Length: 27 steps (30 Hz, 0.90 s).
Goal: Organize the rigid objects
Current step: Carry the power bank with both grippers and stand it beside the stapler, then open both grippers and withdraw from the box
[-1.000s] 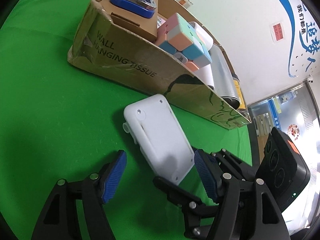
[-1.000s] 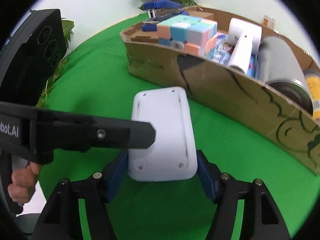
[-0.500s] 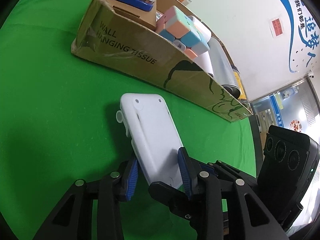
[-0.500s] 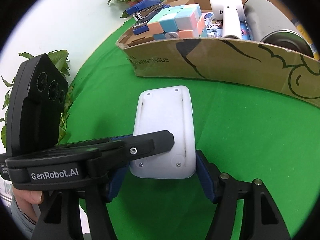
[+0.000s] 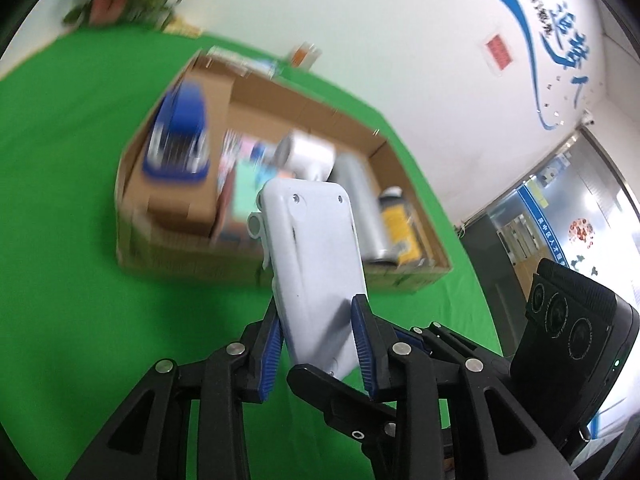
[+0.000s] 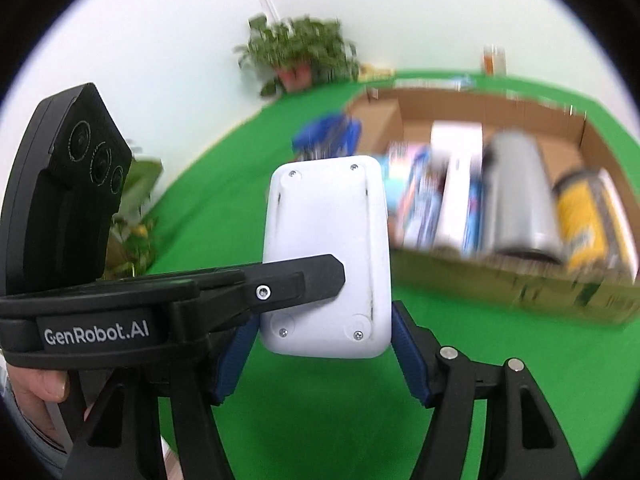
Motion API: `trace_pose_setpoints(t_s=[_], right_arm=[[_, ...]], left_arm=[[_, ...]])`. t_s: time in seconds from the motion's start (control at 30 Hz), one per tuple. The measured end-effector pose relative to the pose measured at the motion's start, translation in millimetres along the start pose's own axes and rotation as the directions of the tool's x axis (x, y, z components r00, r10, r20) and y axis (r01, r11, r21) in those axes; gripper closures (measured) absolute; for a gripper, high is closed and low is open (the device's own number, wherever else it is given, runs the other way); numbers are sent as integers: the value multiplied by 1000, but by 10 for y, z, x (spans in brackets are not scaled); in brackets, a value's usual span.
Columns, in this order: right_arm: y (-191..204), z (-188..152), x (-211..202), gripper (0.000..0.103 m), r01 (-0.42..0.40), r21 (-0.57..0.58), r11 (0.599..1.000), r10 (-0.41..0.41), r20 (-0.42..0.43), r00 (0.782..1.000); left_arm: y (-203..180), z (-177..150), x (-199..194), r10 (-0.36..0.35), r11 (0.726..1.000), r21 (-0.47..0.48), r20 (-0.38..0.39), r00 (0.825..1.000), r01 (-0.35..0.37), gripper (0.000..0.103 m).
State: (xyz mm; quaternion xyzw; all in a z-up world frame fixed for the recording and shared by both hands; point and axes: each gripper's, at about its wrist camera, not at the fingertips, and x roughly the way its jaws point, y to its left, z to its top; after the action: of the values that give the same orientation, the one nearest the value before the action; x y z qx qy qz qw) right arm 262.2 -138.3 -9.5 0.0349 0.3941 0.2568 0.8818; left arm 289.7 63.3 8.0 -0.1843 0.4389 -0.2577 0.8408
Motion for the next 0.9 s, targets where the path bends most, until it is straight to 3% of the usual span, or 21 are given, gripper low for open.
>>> trace_pose_setpoints(t_s=[0.27, 0.47, 0.57, 0.83, 0.9], right_arm=[[-120, 598, 61, 38, 1, 44, 999, -3, 59, 998], [-380, 1026, 394, 38, -29, 134, 991, 27, 12, 1000], [-496, 1174, 582, 38, -26, 171, 985, 32, -30, 999], [-769, 1317, 1074, 38, -16, 265, 964, 55, -139, 989], [-811, 1302, 1181, 37, -37, 298, 954, 86, -155, 984]], left_arm=[[-126, 725, -73, 28, 996, 85, 42, 999, -32, 74], [21, 1354, 232, 45, 993, 106, -22, 999, -42, 75], [208, 1607, 466, 35, 997, 70, -75, 997, -30, 75], [691, 1877, 1024, 40, 999, -11, -188, 981, -43, 76], [709, 1867, 1036, 60, 998, 11, -182, 982, -59, 79]])
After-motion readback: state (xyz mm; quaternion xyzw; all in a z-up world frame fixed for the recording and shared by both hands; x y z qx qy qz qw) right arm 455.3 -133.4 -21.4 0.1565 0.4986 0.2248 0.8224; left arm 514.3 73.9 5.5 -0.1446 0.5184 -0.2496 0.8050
